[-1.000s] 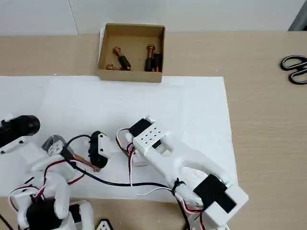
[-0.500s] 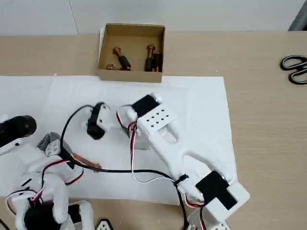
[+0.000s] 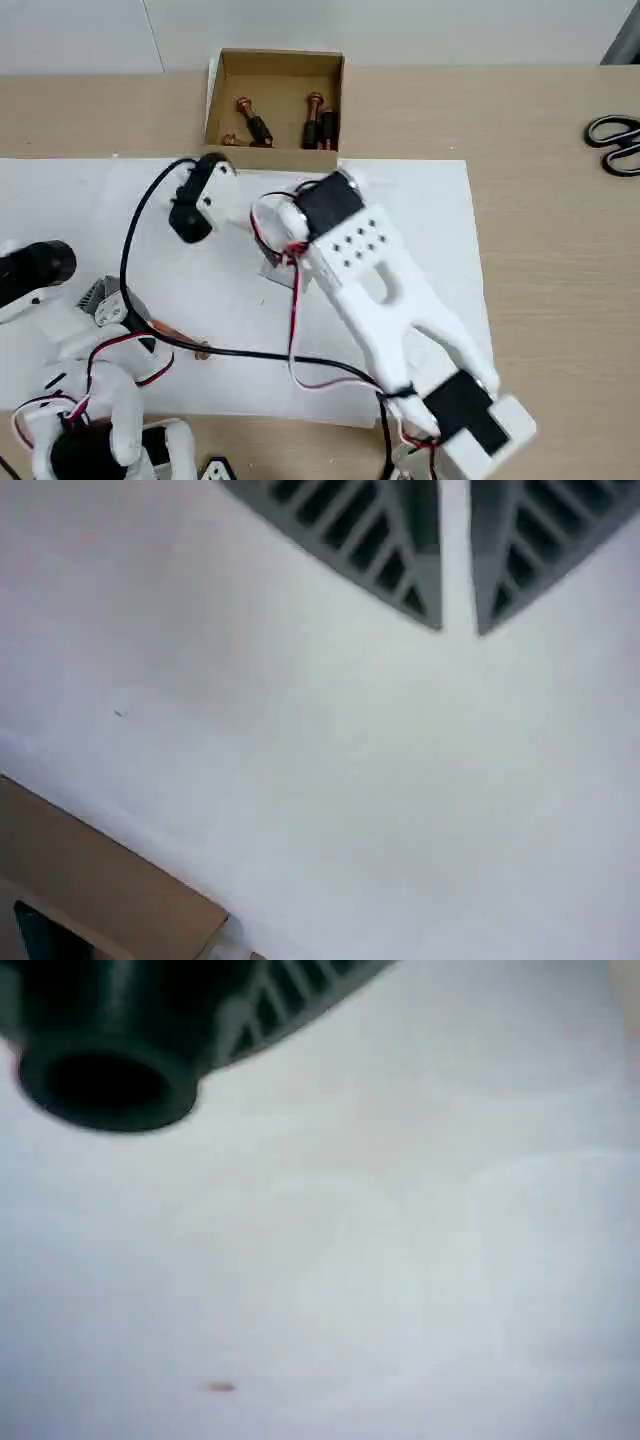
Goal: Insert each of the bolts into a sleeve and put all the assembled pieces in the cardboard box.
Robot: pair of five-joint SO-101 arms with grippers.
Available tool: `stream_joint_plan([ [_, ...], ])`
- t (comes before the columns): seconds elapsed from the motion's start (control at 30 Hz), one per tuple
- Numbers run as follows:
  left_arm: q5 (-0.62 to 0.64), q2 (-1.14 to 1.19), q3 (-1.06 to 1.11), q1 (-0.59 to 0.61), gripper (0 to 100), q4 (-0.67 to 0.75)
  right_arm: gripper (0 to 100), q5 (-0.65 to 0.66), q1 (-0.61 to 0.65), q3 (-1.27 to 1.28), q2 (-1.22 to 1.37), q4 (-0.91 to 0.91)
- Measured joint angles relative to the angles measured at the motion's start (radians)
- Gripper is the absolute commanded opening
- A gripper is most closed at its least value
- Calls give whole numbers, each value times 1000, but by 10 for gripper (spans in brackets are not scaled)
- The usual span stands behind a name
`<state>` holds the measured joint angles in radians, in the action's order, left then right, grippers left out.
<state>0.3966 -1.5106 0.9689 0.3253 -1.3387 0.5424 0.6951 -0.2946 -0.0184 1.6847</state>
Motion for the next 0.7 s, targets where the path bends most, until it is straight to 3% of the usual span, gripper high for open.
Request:
stream_joint_plan([
  [0.5,115,3,0,0,7,0,4,-368,-364,0,-60,31],
  [0.7,160,3,21,0,7,68,5,-420,-411,100,-68,32],
])
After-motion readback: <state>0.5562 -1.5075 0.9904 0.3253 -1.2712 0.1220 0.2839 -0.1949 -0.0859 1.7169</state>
